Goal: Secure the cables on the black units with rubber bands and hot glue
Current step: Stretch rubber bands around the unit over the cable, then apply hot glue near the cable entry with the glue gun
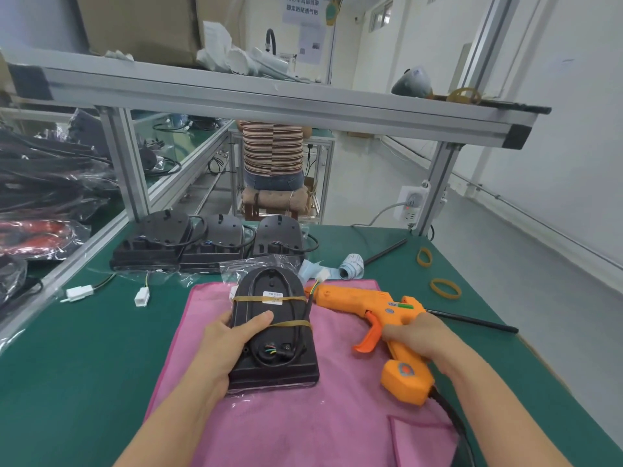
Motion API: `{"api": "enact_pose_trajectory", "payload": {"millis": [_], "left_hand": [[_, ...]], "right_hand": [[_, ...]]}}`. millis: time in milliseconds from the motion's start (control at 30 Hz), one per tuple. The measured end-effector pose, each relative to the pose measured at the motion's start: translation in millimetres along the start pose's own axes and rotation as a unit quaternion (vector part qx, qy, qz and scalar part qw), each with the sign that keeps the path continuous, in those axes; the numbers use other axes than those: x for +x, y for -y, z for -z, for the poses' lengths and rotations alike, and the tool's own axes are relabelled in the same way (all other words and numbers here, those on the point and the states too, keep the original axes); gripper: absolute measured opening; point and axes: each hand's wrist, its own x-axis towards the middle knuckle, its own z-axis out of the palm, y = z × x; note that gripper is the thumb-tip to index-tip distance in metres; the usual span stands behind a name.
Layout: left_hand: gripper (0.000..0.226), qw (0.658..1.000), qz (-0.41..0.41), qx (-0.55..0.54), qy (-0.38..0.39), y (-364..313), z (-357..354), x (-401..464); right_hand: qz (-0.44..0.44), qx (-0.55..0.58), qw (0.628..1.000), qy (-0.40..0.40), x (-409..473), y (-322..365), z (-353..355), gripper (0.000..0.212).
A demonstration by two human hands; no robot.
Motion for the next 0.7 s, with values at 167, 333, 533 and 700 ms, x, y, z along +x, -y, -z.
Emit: {"api": "enact_pose_trajectory", "payload": {"millis": [167, 333, 533, 700], "left_hand": [[0.035, 1.0, -0.002, 0.004, 0.0, 0, -1, 0], [0.034, 1.0, -0.013, -0.006, -0.001, -1, 0, -3], [0.031, 0.997, -0.057, -0.032, -0.038, -8, 9, -4], [0.02, 0.995, -0.086, -0.032, -0.046, -12, 14, 2]], "right_hand": [[-0.055, 0.332, 0.929, 0.151, -3, 7, 2, 0.012], [-0.046, 0.429, 0.881, 0.193, -9, 6, 3, 0.015], [0.054, 0.537, 0.814, 0.214, -14, -7, 3, 0.042], [0.14, 0.612, 0.743, 0.231, -14, -14, -8, 0.052]]}}
